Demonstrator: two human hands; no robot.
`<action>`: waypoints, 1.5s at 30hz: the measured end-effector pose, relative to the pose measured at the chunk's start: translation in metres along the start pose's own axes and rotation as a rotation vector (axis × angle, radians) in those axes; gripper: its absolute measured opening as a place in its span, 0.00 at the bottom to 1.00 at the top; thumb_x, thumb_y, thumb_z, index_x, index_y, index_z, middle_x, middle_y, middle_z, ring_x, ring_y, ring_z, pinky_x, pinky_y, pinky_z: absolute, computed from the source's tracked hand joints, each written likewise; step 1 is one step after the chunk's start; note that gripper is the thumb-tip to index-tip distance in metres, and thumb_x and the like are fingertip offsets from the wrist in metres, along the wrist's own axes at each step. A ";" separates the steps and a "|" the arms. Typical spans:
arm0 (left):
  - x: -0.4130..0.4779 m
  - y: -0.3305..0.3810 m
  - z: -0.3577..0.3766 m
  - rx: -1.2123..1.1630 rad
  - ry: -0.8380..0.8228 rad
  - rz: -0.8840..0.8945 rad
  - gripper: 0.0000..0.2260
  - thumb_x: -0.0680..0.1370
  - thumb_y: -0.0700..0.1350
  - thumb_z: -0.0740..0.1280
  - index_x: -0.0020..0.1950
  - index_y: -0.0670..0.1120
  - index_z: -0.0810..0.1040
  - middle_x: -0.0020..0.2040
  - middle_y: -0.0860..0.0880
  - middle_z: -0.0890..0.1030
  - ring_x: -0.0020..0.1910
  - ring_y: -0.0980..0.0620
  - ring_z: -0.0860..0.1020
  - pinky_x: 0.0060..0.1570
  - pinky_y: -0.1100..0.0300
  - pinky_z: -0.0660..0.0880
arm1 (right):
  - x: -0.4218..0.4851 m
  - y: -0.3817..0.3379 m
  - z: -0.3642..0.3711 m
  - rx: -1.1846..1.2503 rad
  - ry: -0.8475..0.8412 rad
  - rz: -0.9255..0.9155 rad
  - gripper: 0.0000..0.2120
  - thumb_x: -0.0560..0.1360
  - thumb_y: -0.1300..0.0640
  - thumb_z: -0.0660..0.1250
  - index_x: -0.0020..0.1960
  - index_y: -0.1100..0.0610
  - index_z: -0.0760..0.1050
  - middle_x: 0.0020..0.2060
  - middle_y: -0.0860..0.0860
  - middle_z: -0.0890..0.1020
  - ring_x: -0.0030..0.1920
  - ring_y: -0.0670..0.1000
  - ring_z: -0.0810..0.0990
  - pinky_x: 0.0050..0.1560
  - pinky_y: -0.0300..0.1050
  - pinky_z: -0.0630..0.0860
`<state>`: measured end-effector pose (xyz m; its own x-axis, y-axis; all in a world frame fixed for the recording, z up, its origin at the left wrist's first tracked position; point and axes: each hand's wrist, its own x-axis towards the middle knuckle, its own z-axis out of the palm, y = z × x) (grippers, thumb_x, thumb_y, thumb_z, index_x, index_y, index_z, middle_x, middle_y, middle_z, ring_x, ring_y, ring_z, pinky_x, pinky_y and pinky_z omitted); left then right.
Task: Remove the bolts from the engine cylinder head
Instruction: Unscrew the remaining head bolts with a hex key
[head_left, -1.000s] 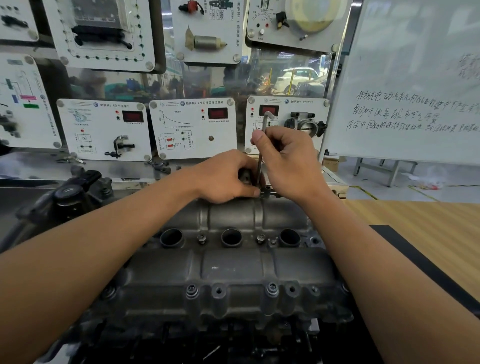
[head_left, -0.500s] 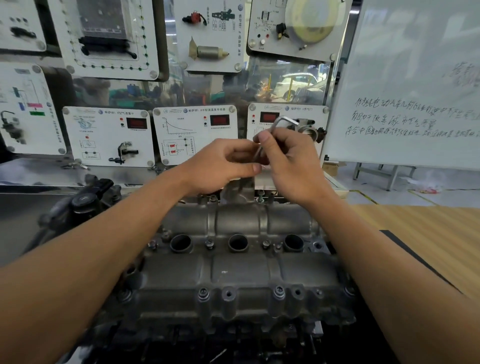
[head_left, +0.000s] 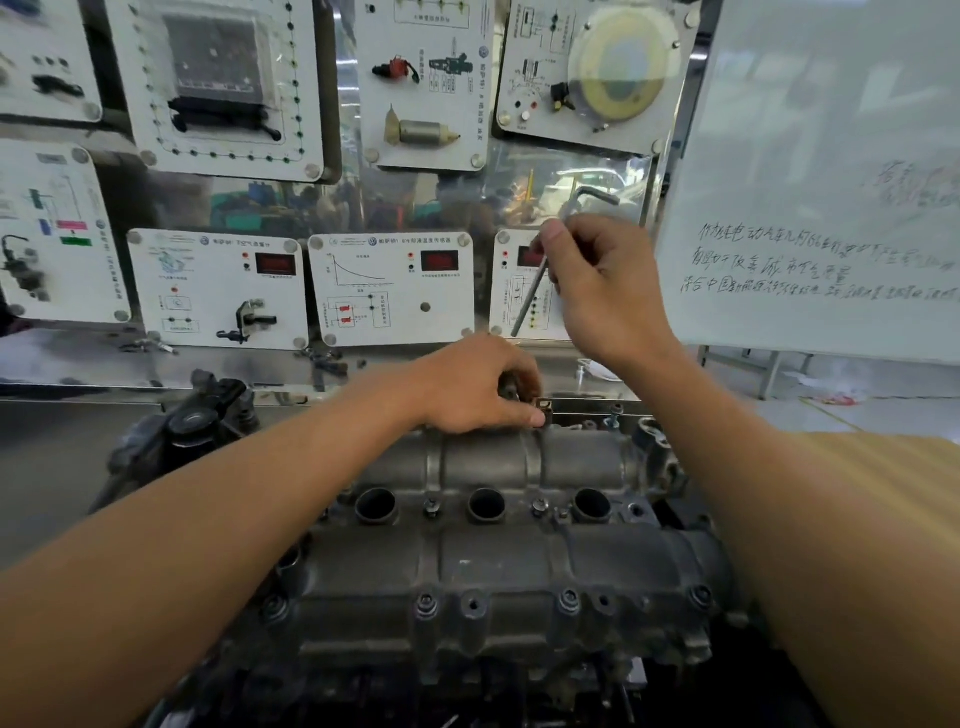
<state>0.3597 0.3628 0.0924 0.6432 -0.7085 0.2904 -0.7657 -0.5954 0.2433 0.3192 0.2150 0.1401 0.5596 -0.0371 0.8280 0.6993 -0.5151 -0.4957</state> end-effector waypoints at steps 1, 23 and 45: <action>-0.003 0.000 -0.004 -0.033 -0.031 -0.042 0.21 0.75 0.55 0.73 0.65 0.48 0.77 0.56 0.54 0.83 0.54 0.58 0.79 0.57 0.63 0.73 | -0.002 -0.002 0.003 0.008 -0.034 0.005 0.17 0.82 0.57 0.61 0.42 0.68 0.78 0.28 0.52 0.73 0.29 0.47 0.68 0.33 0.43 0.66; -0.081 -0.032 -0.021 -0.348 0.258 -0.223 0.04 0.77 0.41 0.71 0.47 0.43 0.86 0.41 0.44 0.86 0.41 0.51 0.83 0.50 0.51 0.78 | -0.027 0.002 0.063 -0.072 -0.410 -0.100 0.17 0.80 0.57 0.65 0.36 0.65 0.72 0.31 0.59 0.77 0.34 0.58 0.74 0.38 0.50 0.70; -0.070 -0.032 -0.004 -0.306 0.404 -0.311 0.12 0.73 0.42 0.76 0.33 0.54 0.79 0.28 0.60 0.81 0.30 0.65 0.78 0.36 0.71 0.72 | -0.020 0.009 0.065 0.147 -0.414 0.007 0.15 0.73 0.55 0.76 0.33 0.64 0.80 0.22 0.49 0.71 0.25 0.43 0.63 0.28 0.36 0.62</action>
<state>0.3397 0.4331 0.0680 0.8320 -0.2826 0.4774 -0.5456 -0.5729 0.6117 0.3431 0.2666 0.1027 0.6748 0.3220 0.6641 0.7338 -0.3880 -0.5576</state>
